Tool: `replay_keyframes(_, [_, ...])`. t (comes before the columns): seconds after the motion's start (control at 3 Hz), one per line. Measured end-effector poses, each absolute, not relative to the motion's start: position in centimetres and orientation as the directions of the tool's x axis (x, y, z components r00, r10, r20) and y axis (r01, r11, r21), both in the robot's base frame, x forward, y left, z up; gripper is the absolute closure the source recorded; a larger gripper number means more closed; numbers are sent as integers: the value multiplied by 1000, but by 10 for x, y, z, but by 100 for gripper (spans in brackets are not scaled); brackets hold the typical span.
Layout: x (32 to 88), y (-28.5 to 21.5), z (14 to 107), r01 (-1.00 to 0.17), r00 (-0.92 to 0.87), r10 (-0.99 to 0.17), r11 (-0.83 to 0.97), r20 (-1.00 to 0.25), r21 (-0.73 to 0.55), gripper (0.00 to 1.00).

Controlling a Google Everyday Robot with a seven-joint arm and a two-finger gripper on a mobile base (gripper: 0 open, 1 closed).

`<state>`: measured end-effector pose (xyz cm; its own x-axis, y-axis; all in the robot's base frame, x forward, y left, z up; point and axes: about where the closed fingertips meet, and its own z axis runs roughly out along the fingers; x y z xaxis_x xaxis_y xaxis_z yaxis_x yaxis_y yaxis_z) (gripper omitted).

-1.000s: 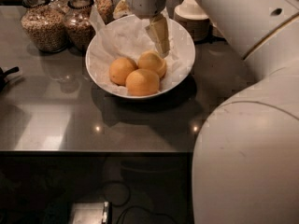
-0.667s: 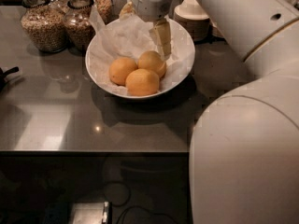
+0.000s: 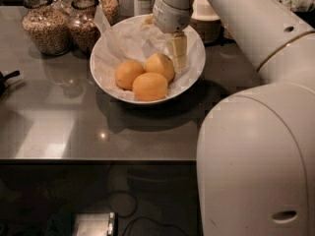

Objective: Pick orange from white bowl

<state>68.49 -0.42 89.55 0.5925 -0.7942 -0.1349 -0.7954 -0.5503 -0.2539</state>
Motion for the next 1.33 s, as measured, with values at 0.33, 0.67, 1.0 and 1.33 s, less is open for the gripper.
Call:
replay_keyframes(0.33, [684,-9,886,-817,566,-808,-522,-167,-245,0])
replay_keyframes(0.67, [675,-1,886,-810,577,-799,-533,-169,-246,0])
replay_keyframes(1.0, [667,12,898,-772,622,-774,-580,-120,-260,0])
replay_keyframes(1.33, [661,24,904,-736,663,-744,-625,-89,-260,0])
